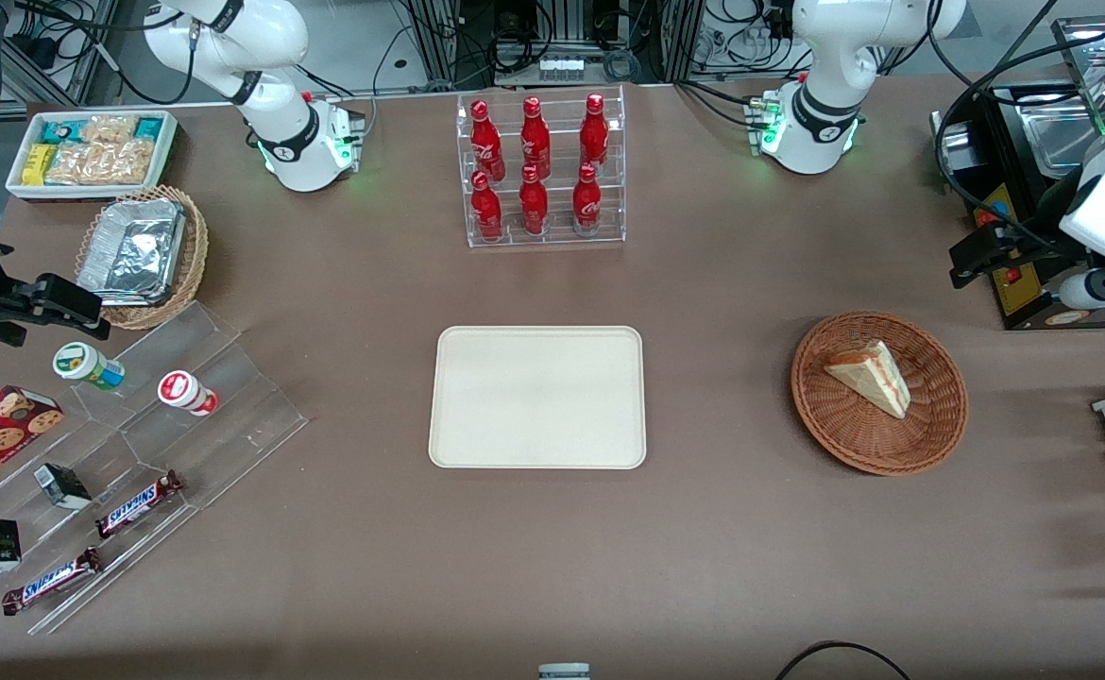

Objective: Place sandwich from basket to tray

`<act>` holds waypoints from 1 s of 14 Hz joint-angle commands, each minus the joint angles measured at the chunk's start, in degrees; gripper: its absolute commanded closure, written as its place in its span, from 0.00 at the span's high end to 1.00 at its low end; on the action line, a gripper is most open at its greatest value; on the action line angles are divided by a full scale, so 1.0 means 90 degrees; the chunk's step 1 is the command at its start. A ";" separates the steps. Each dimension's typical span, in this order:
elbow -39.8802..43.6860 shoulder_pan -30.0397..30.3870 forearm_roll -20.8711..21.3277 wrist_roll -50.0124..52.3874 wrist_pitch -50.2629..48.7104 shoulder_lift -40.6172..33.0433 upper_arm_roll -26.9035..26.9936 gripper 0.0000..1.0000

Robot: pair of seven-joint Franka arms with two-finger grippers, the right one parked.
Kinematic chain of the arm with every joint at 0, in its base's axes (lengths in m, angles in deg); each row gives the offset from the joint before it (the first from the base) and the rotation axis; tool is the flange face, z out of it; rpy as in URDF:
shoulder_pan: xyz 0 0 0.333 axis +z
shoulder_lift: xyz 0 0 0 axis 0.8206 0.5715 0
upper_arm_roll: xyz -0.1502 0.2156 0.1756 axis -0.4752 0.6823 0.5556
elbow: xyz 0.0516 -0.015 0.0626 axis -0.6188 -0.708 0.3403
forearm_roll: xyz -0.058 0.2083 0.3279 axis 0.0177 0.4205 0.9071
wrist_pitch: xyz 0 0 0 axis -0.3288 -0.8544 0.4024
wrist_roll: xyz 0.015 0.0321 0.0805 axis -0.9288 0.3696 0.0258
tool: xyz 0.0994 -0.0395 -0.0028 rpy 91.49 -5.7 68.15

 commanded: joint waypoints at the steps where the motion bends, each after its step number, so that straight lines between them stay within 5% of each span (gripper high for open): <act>1: 0.0018 -0.0018 0.0081 -0.0084 -0.0094 -0.0080 -0.0001 1.00; 11: -0.0002 0.0245 0.0032 0.0052 0.0013 0.0485 0.0038 1.00; 14: -0.0331 0.0334 0.0100 0.1115 0.0537 0.0750 0.0038 1.00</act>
